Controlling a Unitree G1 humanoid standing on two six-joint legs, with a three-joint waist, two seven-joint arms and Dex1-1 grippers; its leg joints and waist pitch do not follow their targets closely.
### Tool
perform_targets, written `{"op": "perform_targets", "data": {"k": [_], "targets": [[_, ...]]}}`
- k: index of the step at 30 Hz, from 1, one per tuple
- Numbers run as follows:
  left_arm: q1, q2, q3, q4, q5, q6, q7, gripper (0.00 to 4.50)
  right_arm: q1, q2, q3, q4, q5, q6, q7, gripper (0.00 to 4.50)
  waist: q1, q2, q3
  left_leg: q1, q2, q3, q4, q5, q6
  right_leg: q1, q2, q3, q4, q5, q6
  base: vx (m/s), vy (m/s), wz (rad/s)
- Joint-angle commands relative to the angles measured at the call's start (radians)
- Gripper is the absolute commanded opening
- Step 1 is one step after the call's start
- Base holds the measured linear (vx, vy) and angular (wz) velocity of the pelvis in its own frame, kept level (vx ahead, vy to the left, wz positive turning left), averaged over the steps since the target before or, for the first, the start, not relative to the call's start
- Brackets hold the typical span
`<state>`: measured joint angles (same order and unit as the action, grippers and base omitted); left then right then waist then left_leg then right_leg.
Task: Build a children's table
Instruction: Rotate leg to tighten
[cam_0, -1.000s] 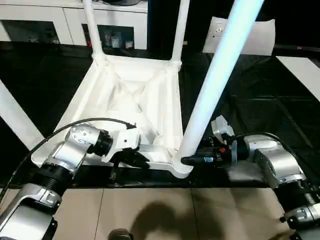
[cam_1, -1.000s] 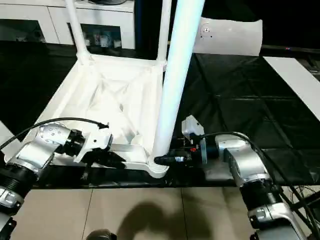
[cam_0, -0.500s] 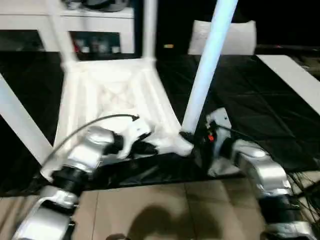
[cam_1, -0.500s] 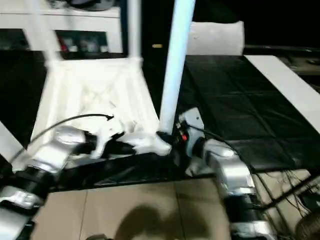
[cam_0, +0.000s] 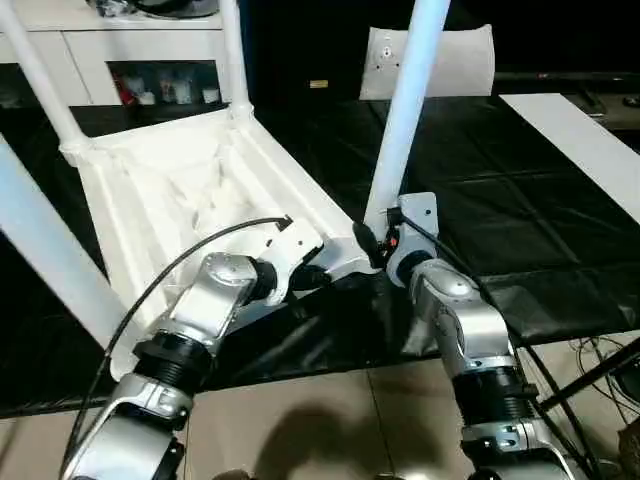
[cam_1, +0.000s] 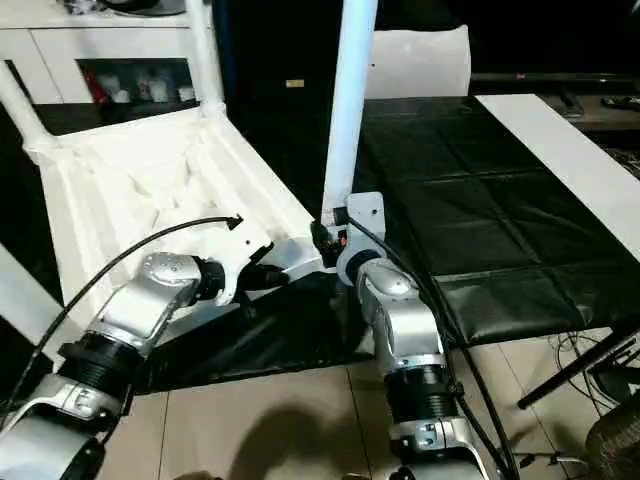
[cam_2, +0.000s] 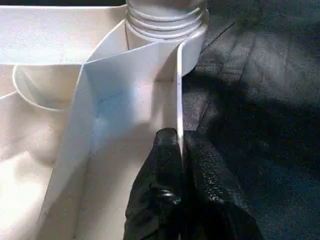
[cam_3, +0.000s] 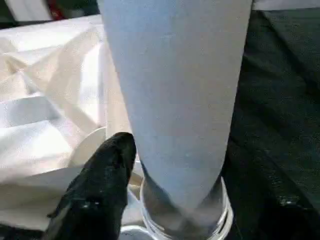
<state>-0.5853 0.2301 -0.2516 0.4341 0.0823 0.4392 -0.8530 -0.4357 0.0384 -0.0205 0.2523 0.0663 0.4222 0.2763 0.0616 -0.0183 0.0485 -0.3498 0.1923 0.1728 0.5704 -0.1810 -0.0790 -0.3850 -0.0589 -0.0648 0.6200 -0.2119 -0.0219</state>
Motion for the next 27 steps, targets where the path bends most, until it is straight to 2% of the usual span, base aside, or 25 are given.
{"op": "perform_targets", "data": {"k": [1, 2, 4, 6, 7, 8, 9, 12, 15, 19, 20, 23, 27], "targets": [[-0.008, 0.001, -0.017, -0.034, -0.013, -0.022, -0.023, 0.00, 0.022, 0.005, 0.078, -0.002, 0.044, 0.007, 0.093, 3.27, 0.007, 0.013, -0.057, 0.001, 0.037, -0.015, -0.063, -0.161, 0.003, 0.051, -0.083, 0.057, -0.076, -0.069, -0.185, 0.000, 0.000, 0.00], [-0.002, 0.017, -0.012, -0.034, -0.028, -0.040, -0.050, 0.00, 0.036, -0.025, 0.064, -0.017, 0.057, -0.008, 0.130, 3.27, 0.008, 0.015, -0.059, 0.001, 0.036, -0.016, -0.062, -0.156, 0.006, 0.053, -0.082, 0.056, -0.074, -0.052, -0.187, 0.000, 0.000, 0.00], [0.005, 0.050, -0.014, -0.026, -0.044, -0.110, -0.115, 0.00, 0.053, -0.078, 0.027, -0.031, 0.080, -0.029, 0.180, 3.57, 0.009, 0.013, -0.059, -0.001, 0.037, -0.014, -0.061, -0.145, 0.019, 0.054, -0.082, 0.057, -0.073, -0.017, -0.197, 0.000, 0.000, 0.00], [0.010, 0.069, -0.013, -0.019, -0.055, -0.134, -0.158, 0.00, 0.063, -0.127, 0.030, -0.032, 0.087, -0.064, 0.254, 3.59, 0.014, 0.016, -0.062, -0.001, 0.037, -0.015, -0.058, -0.124, 0.024, 0.058, -0.083, 0.055, -0.068, 0.020, -0.207, 0.000, 0.000, 0.00], [0.011, 0.080, -0.019, -0.015, -0.054, -0.156, -0.179, 0.00, 0.067, -0.146, 0.031, -0.032, 0.089, -0.077, 0.282, 3.59, 0.014, 0.015, -0.062, -0.001, 0.037, -0.012, -0.056, -0.116, 0.031, 0.056, -0.083, 0.056, -0.066, 0.041, -0.217, 0.000, 0.000, 0.00], [0.015, 0.114, -0.036, -0.003, -0.049, -0.191, -0.237, 0.00, 0.080, -0.208, 0.042, -0.033, 0.098, -0.110, 0.386, 3.85, 0.018, 0.016, -0.062, -0.001, 0.038, -0.012, -0.055, -0.119, 0.039, 0.057, -0.084, 0.055, -0.066, 0.040, -0.221, 0.000, 0.000, 0.00], [0.015, 0.117, -0.038, -0.002, -0.048, -0.194, -0.242, 0.00, 0.081, -0.213, 0.043, -0.034, 0.099, -0.112, 0.395, 3.96, 0.022, 0.015, -0.062, -0.001, 0.038, -0.013, -0.054, -0.121, 0.045, 0.058, -0.085, 0.054, -0.067, 0.036, -0.222, 0.000, 0.000, 0.00], [0.015, 0.156, -0.054, 0.018, -0.058, -0.260, -0.320, 0.00, 0.092, -0.298, 0.071, -0.026, 0.095, -0.160, 0.526, 4.11, 0.035, 0.015, -0.059, -0.001, 0.039, -0.010, -0.053, -0.109, 0.055, 0.055, -0.085, 0.055, -0.065, 0.025, -0.223, 0.000, 0.000, 0.00], [0.011, 0.183, -0.063, 0.047, -0.076, -0.312, -0.404, 0.00, 0.100, -0.358, 0.093, -0.027, 0.121, -0.187, 0.648, 4.11, 0.043, 0.014, -0.059, 0.000, 0.041, -0.010, -0.053, -0.121, 0.058, 0.055, -0.087, 0.054, -0.067, -0.006, -0.223, 0.000, 0.000, 0.00], [0.005, 0.213, -0.080, 0.072, -0.085, -0.361, -0.492, 0.00, 0.090, -0.402, 0.112, 0.001, 0.136, -0.233, 0.749, 4.11, 0.055, 0.012, -0.061, 0.001, 0.043, -0.009, -0.051, -0.108, 0.067, 0.053, -0.087, 0.052, -0.062, 0.007, -0.234, 0.000, 0.000, 0.00], [-0.002, 0.233, -0.097, 0.087, -0.087, -0.396, -0.549, 0.00, 0.077, -0.426, 0.126, 0.022, 0.149, -0.253, 0.826, 4.11, 0.058, 0.011, -0.062, 0.001, 0.043, -0.008, -0.050, -0.107, 0.070, 0.053, -0.086, 0.051, -0.060, 0.010, -0.237, 0.000, 0.000, 0.00], [-0.010, 0.252, -0.121, 0.102, -0.080, -0.441, -0.619, 0.00, 0.057, -0.451, 0.146, 0.047, 0.172, -0.257, 0.930, 4.11, 0.068, 0.012, -0.062, 0.001, 0.045, -0.007, -0.047, -0.111, 0.080, 0.051, -0.087, 0.050, -0.061, -0.006, -0.240, 0.000, 0.000, 0.00], [-0.016, 0.262, -0.137, 0.100, -0.075, -0.453, -0.657, 0.00, 0.042, -0.475, 0.175, 0.055, 0.180, -0.236, 1.013, 3.72, 0.080, 0.011, -0.063, 0.004, 0.049, -0.007, -0.046, -0.109, 0.078, 0.048, -0.088, 0.049, -0.057, -0.008, -0.247, 0.000, 0.000, 0.00]]}}
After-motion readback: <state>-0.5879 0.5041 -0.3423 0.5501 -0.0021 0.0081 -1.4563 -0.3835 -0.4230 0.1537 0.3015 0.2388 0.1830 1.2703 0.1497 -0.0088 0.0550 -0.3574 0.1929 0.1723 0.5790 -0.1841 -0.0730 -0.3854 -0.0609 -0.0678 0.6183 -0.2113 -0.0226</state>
